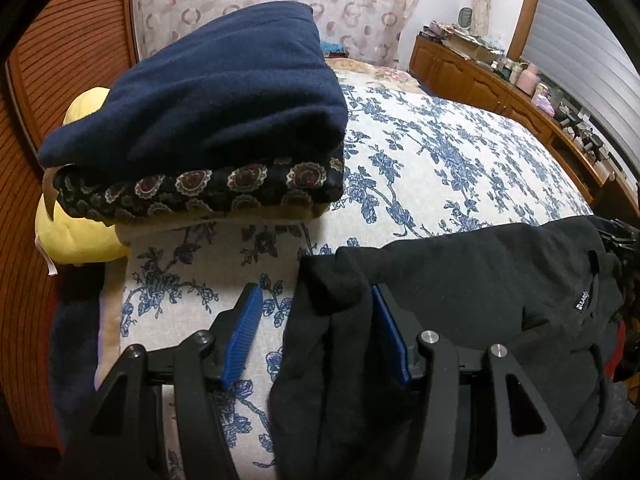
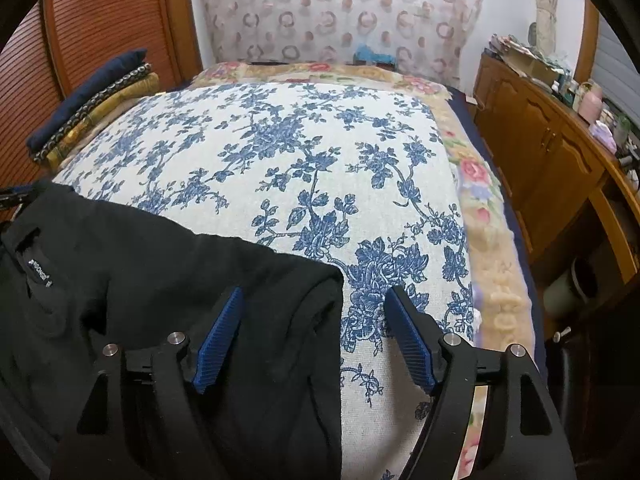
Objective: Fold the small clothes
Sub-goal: 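Grasp the black T-shirt's edge with the left gripper while the right gripper grasps the hem, then lift the black T-shirt high with both grippers, holding it stretched between them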
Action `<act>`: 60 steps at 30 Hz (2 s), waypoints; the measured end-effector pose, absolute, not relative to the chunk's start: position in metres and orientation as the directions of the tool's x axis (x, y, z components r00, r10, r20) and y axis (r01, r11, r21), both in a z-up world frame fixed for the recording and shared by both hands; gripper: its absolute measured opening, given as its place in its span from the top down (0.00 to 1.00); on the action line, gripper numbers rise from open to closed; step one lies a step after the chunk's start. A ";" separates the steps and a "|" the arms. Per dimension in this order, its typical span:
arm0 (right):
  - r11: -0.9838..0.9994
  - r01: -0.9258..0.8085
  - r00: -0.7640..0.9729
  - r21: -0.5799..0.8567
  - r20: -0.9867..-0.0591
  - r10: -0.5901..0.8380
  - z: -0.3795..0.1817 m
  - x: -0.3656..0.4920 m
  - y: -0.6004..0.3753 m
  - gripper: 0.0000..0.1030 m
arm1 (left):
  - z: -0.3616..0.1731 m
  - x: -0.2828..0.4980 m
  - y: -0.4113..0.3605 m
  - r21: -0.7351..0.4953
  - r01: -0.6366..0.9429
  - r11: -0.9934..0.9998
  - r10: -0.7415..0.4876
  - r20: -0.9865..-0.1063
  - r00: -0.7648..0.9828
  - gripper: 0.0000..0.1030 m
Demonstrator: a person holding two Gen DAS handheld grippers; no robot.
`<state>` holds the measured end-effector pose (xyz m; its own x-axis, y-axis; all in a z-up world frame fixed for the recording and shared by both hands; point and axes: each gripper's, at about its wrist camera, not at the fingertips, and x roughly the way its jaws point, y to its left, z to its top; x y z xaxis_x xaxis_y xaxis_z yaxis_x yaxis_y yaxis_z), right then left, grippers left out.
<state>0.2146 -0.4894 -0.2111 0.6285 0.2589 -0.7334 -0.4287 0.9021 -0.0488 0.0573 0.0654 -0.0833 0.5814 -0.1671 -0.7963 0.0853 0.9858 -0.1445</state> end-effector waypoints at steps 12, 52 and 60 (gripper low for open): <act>0.841 -0.541 0.542 0.020 -0.756 0.367 -0.208 0.202 -0.477 0.84 | -0.078 0.057 0.039 -0.158 0.177 0.971 -0.232 -0.792 0.565 0.89; 0.869 -0.447 0.893 -0.212 -0.048 0.447 0.151 0.024 -0.508 0.92 | 0.249 -0.045 0.061 -0.037 0.340 0.940 -0.342 -0.058 0.938 0.94; 0.882 -0.402 0.914 -0.247 -0.043 0.404 0.148 0.018 -0.518 0.92 | 0.253 -0.038 0.067 -0.038 0.322 0.946 -0.323 -0.023 0.946 0.94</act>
<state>0.0184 -0.5179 0.1477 0.9137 0.4041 -0.0428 -0.4016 0.8819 -0.2469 -0.0383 0.0672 0.2526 0.9461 -0.3232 -0.0229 0.3222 0.9459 -0.0376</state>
